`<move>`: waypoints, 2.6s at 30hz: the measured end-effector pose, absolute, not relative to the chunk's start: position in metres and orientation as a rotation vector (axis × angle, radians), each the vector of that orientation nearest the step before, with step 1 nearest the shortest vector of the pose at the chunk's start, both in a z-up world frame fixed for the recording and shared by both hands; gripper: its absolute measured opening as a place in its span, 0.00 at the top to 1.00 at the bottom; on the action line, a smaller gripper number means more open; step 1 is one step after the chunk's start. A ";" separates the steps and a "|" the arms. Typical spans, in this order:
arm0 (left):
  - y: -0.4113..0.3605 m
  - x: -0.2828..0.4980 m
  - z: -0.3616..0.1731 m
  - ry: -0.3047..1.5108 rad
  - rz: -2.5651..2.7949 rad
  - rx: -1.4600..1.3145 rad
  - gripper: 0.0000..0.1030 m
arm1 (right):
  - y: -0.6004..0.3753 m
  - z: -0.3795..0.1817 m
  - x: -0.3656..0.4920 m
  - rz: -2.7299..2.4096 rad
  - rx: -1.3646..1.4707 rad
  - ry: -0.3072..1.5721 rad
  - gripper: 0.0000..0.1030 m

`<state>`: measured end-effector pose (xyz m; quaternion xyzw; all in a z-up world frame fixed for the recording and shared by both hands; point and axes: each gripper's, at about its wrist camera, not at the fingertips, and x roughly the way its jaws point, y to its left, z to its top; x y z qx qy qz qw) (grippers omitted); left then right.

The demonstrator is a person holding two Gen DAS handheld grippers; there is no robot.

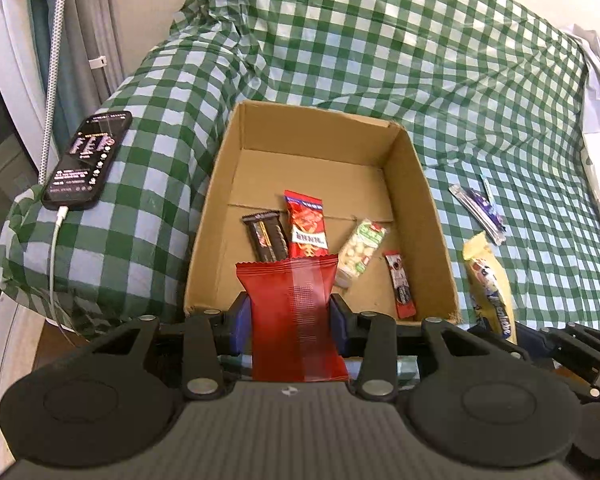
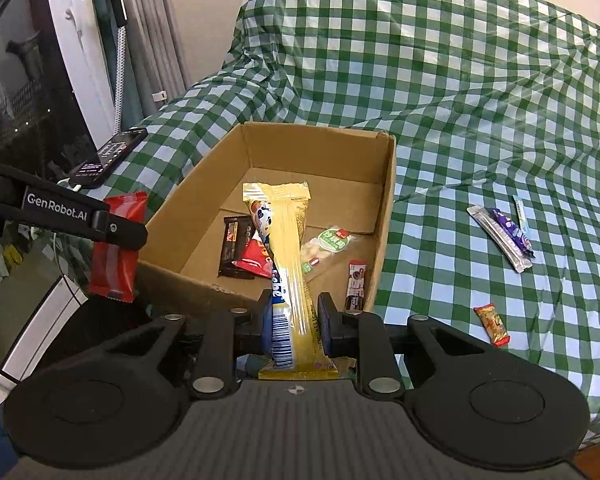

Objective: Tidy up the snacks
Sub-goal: 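Carry the red packet and yellow bar over the box with both tools, then open left tool dropping red packet while right tool releases yellow bar into box, then lift both tools up above the box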

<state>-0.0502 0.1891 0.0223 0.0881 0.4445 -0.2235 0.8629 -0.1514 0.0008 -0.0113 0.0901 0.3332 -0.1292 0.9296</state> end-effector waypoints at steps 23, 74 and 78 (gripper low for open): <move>0.160 0.036 0.008 0.973 -0.452 0.184 0.57 | -0.020 -0.021 -0.070 -0.242 0.195 0.740 0.77; 0.150 0.042 -0.047 1.118 -0.326 0.400 0.00 | -0.049 -0.053 -0.035 -0.249 0.435 0.888 0.06; 0.157 0.009 -0.038 1.090 -0.324 0.414 0.00 | -0.031 -0.038 -0.058 -0.246 0.411 0.851 0.05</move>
